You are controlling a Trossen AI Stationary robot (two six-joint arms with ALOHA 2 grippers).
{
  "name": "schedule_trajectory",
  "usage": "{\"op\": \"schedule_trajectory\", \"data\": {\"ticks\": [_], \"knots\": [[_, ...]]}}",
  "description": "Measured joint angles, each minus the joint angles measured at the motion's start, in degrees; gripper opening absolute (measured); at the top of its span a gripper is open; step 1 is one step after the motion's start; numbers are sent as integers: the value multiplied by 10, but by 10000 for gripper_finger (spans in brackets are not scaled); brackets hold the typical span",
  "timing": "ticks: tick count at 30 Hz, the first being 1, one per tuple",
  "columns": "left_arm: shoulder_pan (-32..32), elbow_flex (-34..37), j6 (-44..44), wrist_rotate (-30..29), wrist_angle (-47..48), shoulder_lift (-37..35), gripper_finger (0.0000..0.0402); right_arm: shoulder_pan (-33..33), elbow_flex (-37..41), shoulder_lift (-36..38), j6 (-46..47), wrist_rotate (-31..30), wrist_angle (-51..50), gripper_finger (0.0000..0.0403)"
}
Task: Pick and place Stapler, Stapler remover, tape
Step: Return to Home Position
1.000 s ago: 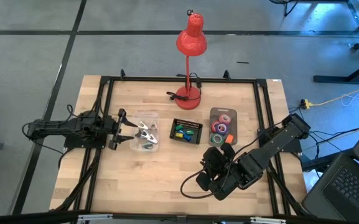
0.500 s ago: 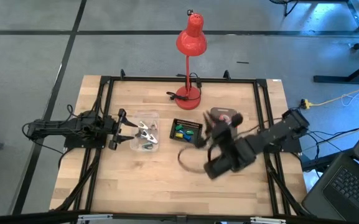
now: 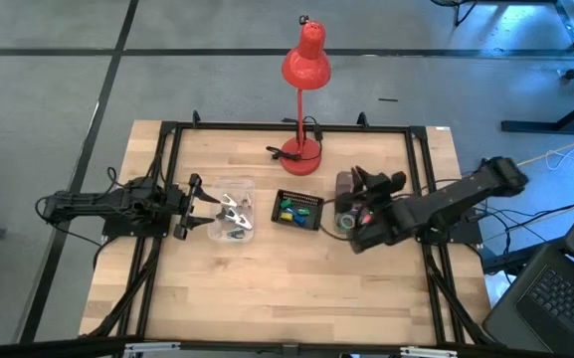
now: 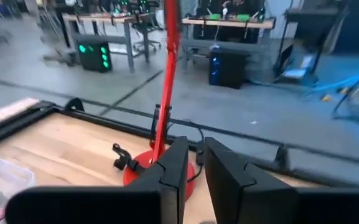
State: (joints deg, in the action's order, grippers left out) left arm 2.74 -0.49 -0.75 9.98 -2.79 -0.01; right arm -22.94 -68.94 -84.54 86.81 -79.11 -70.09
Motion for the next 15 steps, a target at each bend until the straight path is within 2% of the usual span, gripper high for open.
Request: {"op": "schedule_trajectory", "data": {"ticks": [3,6,9,12,15], "knots": [[0,0,0,0,1,0,240,0,121,80,-37,-1,137,55],[0,0,0,0,0,0,240,5,236,168,-171,-3,311,55],[0,0,0,0,0,0,240,8,344,251,-258,1,426,55],[0,0,0,0,0,0,240,8,424,323,-345,1,521,55],[0,0,0,0,0,0,240,10,471,389,-515,1,645,55]]}}
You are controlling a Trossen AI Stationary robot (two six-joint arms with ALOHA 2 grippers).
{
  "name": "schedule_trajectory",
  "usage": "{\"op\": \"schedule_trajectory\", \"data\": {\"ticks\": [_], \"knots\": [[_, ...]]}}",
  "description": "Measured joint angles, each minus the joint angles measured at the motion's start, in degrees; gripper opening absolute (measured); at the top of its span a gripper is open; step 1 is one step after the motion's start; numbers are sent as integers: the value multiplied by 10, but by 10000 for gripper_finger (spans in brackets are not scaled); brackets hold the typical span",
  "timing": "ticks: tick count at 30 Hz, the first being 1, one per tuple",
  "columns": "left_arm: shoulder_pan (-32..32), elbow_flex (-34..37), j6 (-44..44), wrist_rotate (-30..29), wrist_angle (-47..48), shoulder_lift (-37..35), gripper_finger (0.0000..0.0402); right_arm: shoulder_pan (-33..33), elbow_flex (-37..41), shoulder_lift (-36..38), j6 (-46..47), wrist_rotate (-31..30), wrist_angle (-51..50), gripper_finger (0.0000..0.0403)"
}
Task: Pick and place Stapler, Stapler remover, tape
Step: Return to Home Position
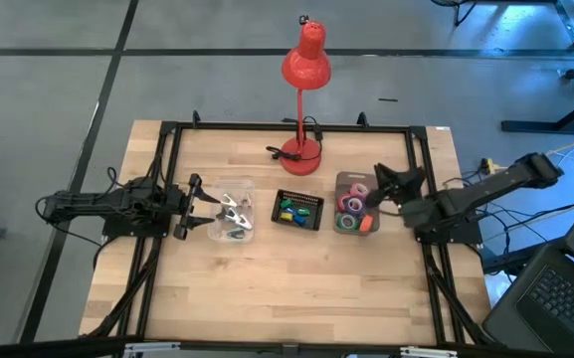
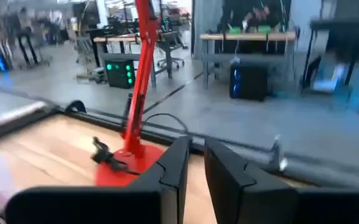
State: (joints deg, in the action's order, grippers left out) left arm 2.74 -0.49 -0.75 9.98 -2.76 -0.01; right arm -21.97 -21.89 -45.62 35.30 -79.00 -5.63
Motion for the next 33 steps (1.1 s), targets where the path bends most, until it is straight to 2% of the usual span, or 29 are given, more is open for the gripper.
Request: {"op": "schedule_trajectory", "data": {"ticks": [2,4,7,9,15,18,23,26,28,33], "knots": [[0,0,0,0,0,0,240,9,18,36,-117,18,59,55],[0,0,0,0,0,0,240,22,30,69,-205,61,104,55],[0,0,0,0,0,0,240,41,53,111,-264,138,126,55],[0,0,0,0,0,0,240,53,78,141,-304,168,164,55],[0,0,0,0,0,0,240,84,157,232,-431,202,327,55],[0,0,0,0,0,0,240,92,167,259,-470,223,338,55],[0,0,0,0,0,0,240,110,167,319,-538,222,334,55],[0,0,0,0,0,0,240,113,167,362,-517,223,297,55],[0,0,0,0,0,0,240,113,167,392,-473,251,239,55],[0,0,0,0,0,0,240,113,167,456,-362,428,84,55]]}}
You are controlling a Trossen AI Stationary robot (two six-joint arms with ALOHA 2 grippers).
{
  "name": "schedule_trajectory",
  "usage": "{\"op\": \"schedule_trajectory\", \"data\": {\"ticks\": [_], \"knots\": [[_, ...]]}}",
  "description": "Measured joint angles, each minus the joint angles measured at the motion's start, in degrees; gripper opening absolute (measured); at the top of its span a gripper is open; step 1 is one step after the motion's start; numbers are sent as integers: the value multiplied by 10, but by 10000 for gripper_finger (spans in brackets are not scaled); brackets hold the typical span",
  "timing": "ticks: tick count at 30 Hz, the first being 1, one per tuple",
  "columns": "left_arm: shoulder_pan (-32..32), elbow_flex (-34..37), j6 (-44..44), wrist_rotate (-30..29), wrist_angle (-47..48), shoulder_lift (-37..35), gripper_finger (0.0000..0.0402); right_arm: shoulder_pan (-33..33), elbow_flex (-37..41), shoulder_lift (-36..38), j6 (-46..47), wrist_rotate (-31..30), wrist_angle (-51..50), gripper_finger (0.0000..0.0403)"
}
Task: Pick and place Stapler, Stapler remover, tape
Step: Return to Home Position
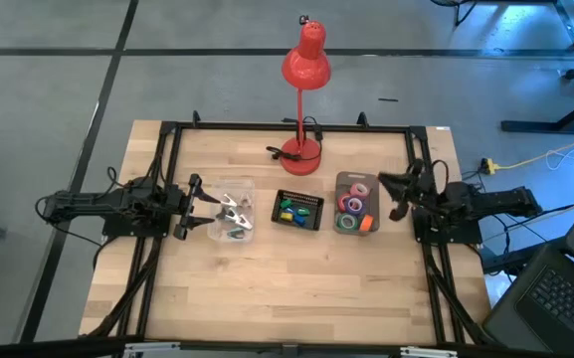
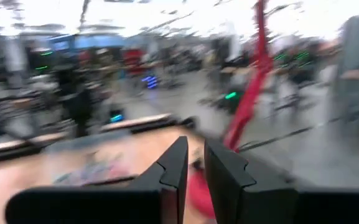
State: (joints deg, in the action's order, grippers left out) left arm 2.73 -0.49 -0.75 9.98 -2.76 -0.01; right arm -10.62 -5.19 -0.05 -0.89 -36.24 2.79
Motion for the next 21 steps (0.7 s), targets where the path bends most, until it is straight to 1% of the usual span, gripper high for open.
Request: {"op": "schedule_trajectory", "data": {"ticks": [8,10,15,21], "knots": [[0,0,0,0,0,0,240,0,0,0,147,130,-136,55],[0,0,0,0,0,0,240,0,0,0,163,146,-162,55],[0,0,0,0,0,0,240,17,0,0,154,149,-167,55],[0,0,0,0,0,0,240,81,0,0,86,149,-167,55]]}}
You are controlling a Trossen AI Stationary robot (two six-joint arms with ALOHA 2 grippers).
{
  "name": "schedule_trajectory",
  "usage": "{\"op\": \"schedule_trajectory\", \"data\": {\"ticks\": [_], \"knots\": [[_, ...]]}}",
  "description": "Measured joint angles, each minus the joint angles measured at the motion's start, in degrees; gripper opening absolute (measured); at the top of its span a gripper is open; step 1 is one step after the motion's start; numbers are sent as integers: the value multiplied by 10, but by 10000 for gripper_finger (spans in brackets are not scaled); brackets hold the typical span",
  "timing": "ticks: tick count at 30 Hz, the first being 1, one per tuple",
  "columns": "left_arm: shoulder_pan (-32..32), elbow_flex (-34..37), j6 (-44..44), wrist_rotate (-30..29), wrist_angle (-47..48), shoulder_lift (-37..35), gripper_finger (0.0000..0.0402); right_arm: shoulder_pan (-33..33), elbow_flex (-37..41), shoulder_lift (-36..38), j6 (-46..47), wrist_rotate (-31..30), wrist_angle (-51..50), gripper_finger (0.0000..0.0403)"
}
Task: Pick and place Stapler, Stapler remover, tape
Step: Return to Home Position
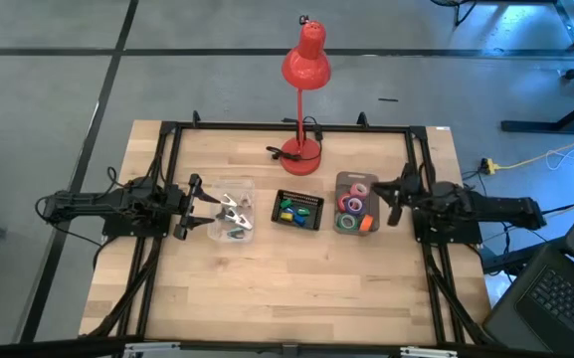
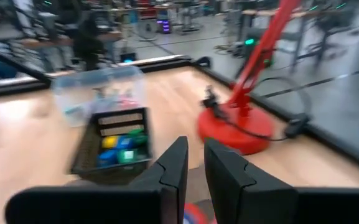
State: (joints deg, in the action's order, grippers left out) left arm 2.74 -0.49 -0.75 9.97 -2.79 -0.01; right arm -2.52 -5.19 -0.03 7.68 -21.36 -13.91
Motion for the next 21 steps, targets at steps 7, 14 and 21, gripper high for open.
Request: {"op": "schedule_trajectory", "data": {"ticks": [7,14,21], "knots": [[0,0,0,0,0,0,240,74,0,-2,-74,0,0,55],[0,0,0,0,0,0,240,80,0,-2,-82,0,-1,55],[0,0,0,0,0,0,240,80,0,-2,-81,0,-1,55]]}}
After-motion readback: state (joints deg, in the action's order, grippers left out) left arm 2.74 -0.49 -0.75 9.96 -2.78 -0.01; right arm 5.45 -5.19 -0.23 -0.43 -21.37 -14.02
